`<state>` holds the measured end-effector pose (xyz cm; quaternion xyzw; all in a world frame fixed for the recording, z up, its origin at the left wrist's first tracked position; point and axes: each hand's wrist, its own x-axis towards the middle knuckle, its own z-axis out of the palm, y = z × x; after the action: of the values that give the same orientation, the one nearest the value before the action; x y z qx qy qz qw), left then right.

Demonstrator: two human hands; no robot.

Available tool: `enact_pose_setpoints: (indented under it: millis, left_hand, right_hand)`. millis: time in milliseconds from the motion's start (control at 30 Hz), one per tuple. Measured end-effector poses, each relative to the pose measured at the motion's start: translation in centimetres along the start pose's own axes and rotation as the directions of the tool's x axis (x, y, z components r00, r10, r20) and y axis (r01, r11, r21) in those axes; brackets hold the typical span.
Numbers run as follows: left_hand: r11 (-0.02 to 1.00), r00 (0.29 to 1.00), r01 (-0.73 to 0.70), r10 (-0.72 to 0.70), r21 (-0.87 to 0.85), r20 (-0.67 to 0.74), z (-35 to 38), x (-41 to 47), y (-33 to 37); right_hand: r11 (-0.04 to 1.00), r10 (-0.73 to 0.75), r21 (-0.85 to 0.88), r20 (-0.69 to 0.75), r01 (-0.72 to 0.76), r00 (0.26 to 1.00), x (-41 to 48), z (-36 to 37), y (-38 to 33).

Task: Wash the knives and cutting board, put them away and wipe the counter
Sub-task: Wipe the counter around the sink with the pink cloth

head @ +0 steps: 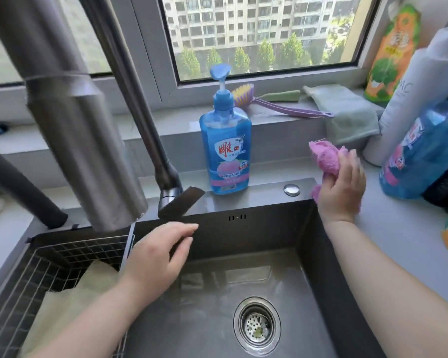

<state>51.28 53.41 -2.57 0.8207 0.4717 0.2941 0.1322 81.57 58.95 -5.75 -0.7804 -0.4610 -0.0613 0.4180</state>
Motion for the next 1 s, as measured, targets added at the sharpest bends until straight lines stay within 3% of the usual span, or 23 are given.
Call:
enact_pose_setpoints:
  millis: [67,100,167,267,333,400,500,667,833,900,1000]
  left_hand:
    - [0.996,0.996,-0.077,0.074,-0.043,-0.056,-0.1,3.3,2.0]
    - [0.994,0.991,-0.098,0.093,-0.048,-0.091,-0.2,5.0,2.8]
    - [0.993,0.979,-0.109,0.099,-0.046,-0.18,-0.3,8.2,4.0]
    - [0.995,0.959,0.051,-0.071,-0.082,-0.273,-0.2,13.4,4.8]
    - [0.959,0.935,0.252,-0.275,-0.128,-0.224,0.1,16.8,4.8]
    - [0.898,0.908,0.364,-0.401,-0.247,-0.119,0.3,19.4,4.6]
    - [0.757,0.934,0.308,-0.356,-0.576,0.031,0.6,21.4,3.7]
    - [0.799,0.965,0.184,-0.258,-0.573,-0.051,0.6,22.6,1.7]
    - [0.805,0.943,0.042,-0.228,-0.592,-0.243,-0.8,22.7,2.0]
    - [0.787,0.936,-0.001,-0.217,-0.617,-0.278,-1.8,22.9,2.3]
    - [0.785,0.941,-0.007,-0.204,-0.619,-0.27,-2.3,22.8,2.2]
  right_hand:
    - [0.996,0.031,-0.094,0.292,-0.004,0.956,1.0,0.7,-0.2]
    - [0.98,0.058,-0.197,0.463,0.039,0.885,1.1,1.3,0.2]
    - [0.925,0.066,-0.33,0.625,0.187,0.778,0.8,1.8,1.1]
    - [0.906,0.046,-0.343,0.66,0.247,0.75,0.8,1.8,1.4]
    - [0.901,0.052,-0.347,0.681,0.259,0.73,0.9,1.8,1.5]
    - [0.899,0.05,-0.344,0.694,0.27,0.718,1.1,1.9,1.6]
    - [0.903,0.049,-0.328,0.719,0.276,0.693,1.2,1.9,1.7]
    - [0.907,0.028,-0.311,0.716,0.284,0.697,1.6,2.4,1.4]
    - [0.904,-0.015,-0.304,0.68,0.301,0.733,1.0,3.4,-0.3]
    - [0.904,-0.107,-0.231,0.694,0.36,0.712,0.1,4.8,-2.0]
    - [0.852,-0.401,0.012,0.657,0.523,0.639,-2.9,7.4,-6.6]
